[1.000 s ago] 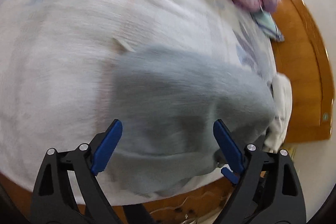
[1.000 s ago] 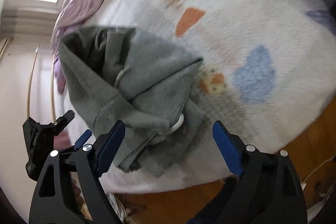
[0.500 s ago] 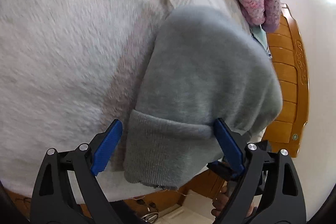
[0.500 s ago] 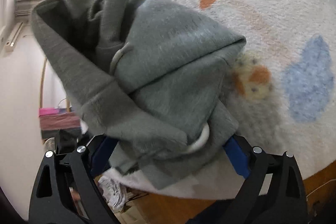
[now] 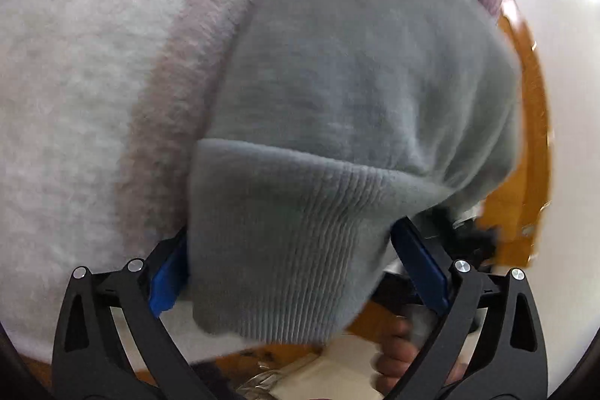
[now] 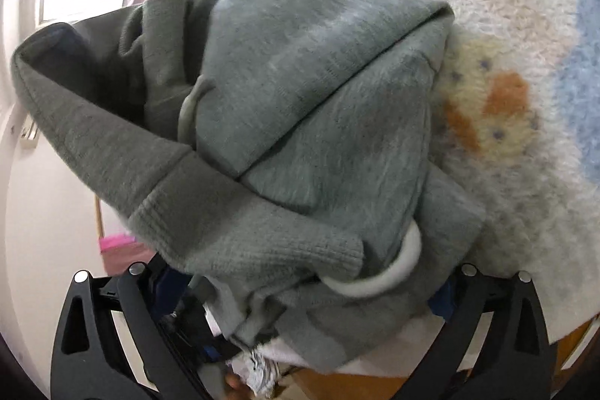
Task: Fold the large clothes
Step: 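Lift the folded hoodie with both tools and carry it toward the headboard, then lower the folded hoodie onto the clothes stack and open both tools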
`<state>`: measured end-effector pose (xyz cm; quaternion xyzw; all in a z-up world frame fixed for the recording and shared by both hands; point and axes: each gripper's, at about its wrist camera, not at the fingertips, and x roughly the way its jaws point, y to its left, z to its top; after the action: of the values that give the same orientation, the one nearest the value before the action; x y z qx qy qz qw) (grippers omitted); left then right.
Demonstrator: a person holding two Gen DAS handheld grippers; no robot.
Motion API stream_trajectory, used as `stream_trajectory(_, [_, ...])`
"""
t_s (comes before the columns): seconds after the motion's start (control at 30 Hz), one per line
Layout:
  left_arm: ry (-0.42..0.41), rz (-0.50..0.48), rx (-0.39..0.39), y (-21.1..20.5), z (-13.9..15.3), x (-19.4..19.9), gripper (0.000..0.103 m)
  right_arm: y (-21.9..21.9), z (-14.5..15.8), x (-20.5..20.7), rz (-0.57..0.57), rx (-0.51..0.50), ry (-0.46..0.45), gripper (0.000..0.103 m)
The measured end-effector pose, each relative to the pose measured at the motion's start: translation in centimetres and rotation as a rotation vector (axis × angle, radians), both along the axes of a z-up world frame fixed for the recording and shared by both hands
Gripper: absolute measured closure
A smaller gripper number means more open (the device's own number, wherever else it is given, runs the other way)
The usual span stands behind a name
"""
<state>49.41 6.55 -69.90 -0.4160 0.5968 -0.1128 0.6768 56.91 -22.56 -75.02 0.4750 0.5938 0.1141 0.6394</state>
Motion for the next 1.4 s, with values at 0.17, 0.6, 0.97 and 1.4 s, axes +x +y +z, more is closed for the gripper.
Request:
stream_trajectory(0.17, [0.043,-0.015,0.058,-0.3,1.1,0.8,0.021,0.4,1.5,-0.3,-0.027,0.029,0.015,0.051])
stream_trajectory(0.6, [-0.119,-0.162,0.141,0.0,12.8,2.5,0.051,5.8,15.5,3.2,0.15,-0.287,-0.202,0.077])
stream_trajectory(0.97, [-0.282,-0.178,0.109,-2.8,24.4,3.3,0.051,3.1,26.8,1.1,0.179,-0.344,-0.396,0.077])
stream_trajectory(1.4, [-0.502,-0.231,0.137,-25.9,32.7,8.8,0.051,-17.4,34.8,6.2,0.12,-0.369,-0.587,0.077])
